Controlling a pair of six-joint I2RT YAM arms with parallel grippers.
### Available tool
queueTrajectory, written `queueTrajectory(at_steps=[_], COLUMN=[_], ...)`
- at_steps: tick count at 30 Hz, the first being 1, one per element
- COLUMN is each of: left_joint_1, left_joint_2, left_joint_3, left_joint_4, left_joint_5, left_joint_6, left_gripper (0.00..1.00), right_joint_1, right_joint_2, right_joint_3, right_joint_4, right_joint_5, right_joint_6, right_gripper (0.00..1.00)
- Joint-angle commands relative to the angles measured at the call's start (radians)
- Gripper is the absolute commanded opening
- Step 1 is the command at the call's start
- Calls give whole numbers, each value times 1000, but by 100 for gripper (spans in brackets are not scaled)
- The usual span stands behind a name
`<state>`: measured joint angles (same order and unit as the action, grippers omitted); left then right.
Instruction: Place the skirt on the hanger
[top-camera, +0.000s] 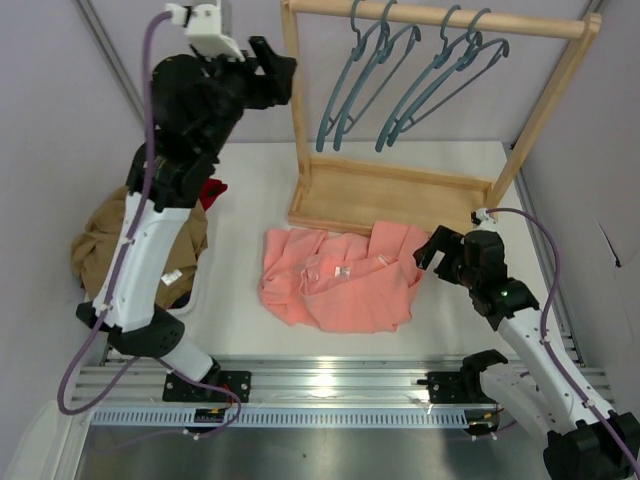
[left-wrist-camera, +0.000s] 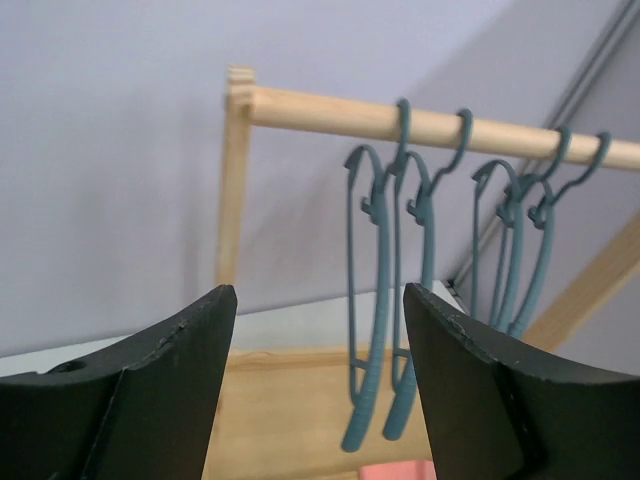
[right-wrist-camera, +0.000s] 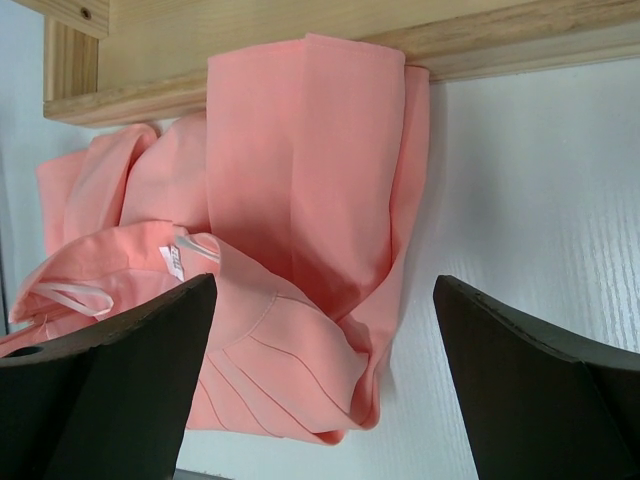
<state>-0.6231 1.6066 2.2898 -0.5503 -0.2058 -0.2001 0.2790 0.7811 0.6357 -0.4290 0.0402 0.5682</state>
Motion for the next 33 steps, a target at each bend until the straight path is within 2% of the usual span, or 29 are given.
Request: queueTrajectory(at_steps=[1, 6, 14, 23, 33], left_joint_1=[54, 77, 77, 77, 77], left_joint_2=[-16, 44, 125, 176, 135], left_joint_3=[-36, 22, 46, 69, 68], left_joint_4=[-66, -131, -131, -125, -70], left_joint_5=[88, 121, 157, 198, 198], left_joint_6=[43, 126, 197, 186, 127], left_gripper=[74, 74, 70, 66, 68], right_joint_1=[-4, -3, -3, -4, -4], right_joint_2=[21, 36, 35, 26, 37], right_joint_3=[35, 39, 51, 53, 48], right_joint_4=[42, 50, 27, 10, 15], right_joint_5=[-28, -28, -3, 6, 10], right_joint_6=[10, 25, 19, 13, 7], right_gripper=[98, 97, 98, 98, 98])
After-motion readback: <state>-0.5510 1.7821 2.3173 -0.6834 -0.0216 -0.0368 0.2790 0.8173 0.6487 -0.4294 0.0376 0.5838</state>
